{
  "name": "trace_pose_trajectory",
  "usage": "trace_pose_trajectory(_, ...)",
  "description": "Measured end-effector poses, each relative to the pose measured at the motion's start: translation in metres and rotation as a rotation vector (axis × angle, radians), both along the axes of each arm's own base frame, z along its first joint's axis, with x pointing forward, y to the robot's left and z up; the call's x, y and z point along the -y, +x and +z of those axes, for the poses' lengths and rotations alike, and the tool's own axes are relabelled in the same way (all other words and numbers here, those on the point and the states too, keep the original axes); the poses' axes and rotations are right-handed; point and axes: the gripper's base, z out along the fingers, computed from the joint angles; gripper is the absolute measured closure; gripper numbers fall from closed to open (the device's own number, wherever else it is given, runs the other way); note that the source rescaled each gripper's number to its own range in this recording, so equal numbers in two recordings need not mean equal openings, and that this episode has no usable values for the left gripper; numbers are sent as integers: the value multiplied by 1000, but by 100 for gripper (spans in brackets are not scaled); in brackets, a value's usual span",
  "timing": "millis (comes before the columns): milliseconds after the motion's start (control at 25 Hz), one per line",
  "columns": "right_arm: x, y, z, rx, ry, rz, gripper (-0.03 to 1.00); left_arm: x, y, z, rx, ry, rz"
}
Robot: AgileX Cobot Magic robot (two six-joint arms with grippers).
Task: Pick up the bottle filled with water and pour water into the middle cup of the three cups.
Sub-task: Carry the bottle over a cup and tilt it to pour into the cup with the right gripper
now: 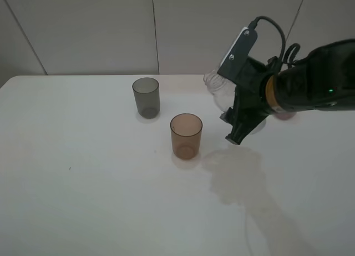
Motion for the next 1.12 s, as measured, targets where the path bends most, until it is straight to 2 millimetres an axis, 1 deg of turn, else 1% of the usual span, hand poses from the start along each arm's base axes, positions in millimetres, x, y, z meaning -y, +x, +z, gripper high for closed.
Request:
trace_pose_trajectory(160,-17,-1,-5,45,-119,40,94,0,0,0,0,0,0)
trace_pose_trajectory(240,-22,0,-9,54,-159,54,94,0,0,0,0,0,0)
trace_pose_trajectory(480,-19,6,-22,76,-285,50,94,0,0,0,0,0,0)
trace_pose_trajectory(680,-18,8,-20,133,-350,52,94,0,0,0,0,0,0)
trace_pose_trajectory(880,-28,4,-18,193,-405,121,94,0,0,0,0,0,0)
trace_pose_trajectory(1120,-31,7,-23,230,-478,156,94,0,0,0,0,0,0)
